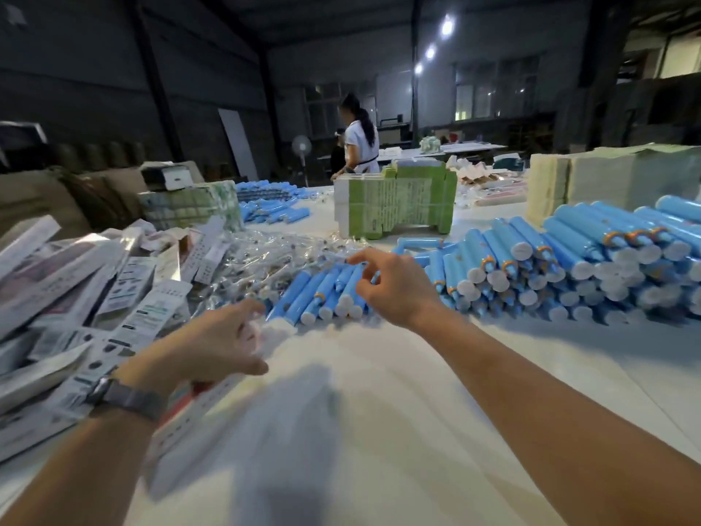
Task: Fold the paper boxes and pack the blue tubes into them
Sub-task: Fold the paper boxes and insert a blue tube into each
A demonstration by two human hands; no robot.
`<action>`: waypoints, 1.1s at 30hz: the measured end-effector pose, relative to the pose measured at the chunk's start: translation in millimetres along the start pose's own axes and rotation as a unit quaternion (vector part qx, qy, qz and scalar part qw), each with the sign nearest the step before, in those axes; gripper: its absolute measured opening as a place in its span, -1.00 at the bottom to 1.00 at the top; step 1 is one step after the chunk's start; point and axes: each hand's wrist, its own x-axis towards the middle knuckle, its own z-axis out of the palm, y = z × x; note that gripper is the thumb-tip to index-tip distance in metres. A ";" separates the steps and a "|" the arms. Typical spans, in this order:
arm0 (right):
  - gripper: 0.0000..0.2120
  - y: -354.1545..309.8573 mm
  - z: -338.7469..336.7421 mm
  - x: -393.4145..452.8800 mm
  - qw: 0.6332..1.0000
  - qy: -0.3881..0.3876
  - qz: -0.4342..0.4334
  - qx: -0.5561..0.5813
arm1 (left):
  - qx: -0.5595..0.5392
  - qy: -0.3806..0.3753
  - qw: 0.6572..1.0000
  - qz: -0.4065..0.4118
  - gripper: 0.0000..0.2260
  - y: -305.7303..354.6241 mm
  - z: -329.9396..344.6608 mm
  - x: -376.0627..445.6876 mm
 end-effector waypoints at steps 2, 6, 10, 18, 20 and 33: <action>-0.70 9.7 -8.3 6.4 0.998 0.045 0.033 0.013 | -0.071 0.110 0.991 0.022 -0.18 24.4 -9.3 1.0; -0.69 30.7 -19.9 11.5 0.994 0.067 0.082 -0.028 | -0.293 0.246 0.917 0.114 -0.51 86.0 -13.1 2.3; -0.53 43.1 -12.2 5.3 0.973 -0.067 0.063 -0.210 | -0.460 0.299 0.823 0.146 -0.42 126.5 26.6 12.5; -0.63 57.4 12.5 -7.6 0.919 -0.179 0.088 -0.340 | -0.489 0.330 0.794 0.145 -0.25 123.7 57.5 18.5; -0.67 56.0 12.1 -6.9 0.919 -0.167 0.079 -0.349 | -0.487 0.332 0.794 0.148 -0.25 121.5 60.4 16.7; -0.72 37.2 20.9 -10.4 0.915 -0.152 0.092 -0.362 | -0.448 0.339 0.816 0.134 -0.51 121.0 64.1 9.1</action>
